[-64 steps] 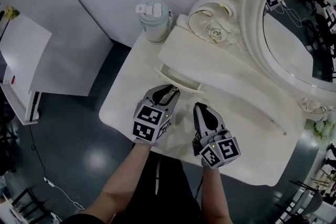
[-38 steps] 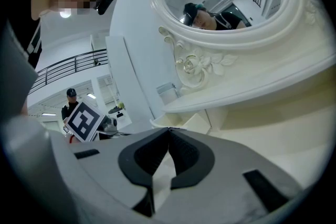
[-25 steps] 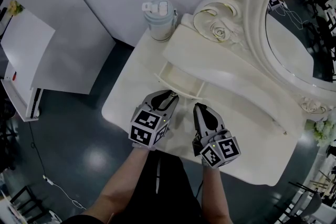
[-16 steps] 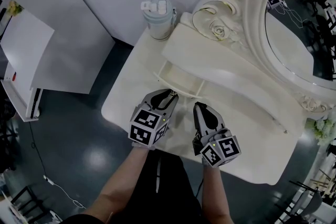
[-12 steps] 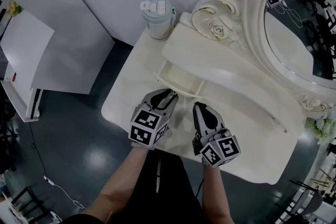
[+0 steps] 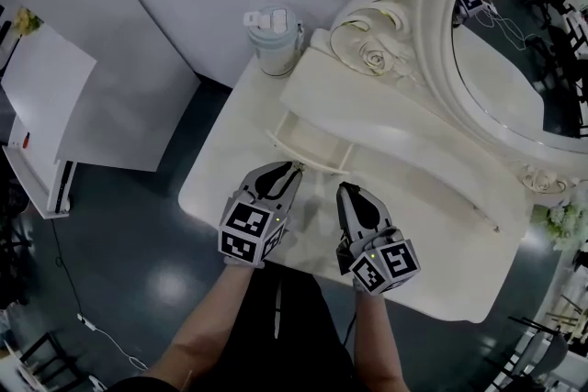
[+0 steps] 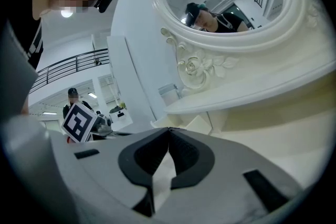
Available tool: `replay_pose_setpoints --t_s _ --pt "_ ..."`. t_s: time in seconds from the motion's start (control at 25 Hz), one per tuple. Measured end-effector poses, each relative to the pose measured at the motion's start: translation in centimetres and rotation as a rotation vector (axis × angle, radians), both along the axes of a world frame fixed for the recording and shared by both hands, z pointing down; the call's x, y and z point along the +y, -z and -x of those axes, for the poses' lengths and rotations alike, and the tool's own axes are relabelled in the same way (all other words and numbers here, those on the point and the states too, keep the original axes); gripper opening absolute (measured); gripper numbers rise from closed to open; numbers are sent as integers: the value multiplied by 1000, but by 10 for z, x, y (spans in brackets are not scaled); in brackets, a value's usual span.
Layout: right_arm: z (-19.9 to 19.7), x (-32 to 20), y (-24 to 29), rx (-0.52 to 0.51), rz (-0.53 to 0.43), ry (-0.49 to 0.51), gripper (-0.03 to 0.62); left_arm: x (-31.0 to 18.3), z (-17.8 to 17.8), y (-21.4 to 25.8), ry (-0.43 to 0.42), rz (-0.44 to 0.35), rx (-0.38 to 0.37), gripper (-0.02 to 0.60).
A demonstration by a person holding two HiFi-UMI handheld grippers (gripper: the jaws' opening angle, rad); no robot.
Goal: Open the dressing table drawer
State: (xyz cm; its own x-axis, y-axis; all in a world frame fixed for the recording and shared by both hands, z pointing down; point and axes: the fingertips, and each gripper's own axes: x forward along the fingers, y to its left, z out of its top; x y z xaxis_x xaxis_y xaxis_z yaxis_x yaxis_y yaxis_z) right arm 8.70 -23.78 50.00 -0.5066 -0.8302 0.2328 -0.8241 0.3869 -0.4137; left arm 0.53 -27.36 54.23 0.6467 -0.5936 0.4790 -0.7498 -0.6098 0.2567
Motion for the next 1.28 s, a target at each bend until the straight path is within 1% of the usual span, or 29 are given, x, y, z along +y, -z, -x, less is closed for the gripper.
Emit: replay_pose_setpoints --t_s 0.04,0.16,0.28,0.8,1.0,1.28 --pt "0 0 2 2 -5 0 6 0 1 3 2 -10 -2 71" --pt "-1 -2 11 1 -23 -3 6 0 3 11 2 -33 1 20" --pt "-1 -1 23 -3 -43 0 6 0 3 22 -7 -47 19 3" --pt "-2 -1 76 45 -130 12 5 -3 -8 84 -72 -114 115 3" --pt "-2 -2 98 56 -164 18 5 -3 -13 112 -90 -146 175 3" --pt "-4 0 131 70 -210 22 5 -6 -10 146 -86 -191 197 3"
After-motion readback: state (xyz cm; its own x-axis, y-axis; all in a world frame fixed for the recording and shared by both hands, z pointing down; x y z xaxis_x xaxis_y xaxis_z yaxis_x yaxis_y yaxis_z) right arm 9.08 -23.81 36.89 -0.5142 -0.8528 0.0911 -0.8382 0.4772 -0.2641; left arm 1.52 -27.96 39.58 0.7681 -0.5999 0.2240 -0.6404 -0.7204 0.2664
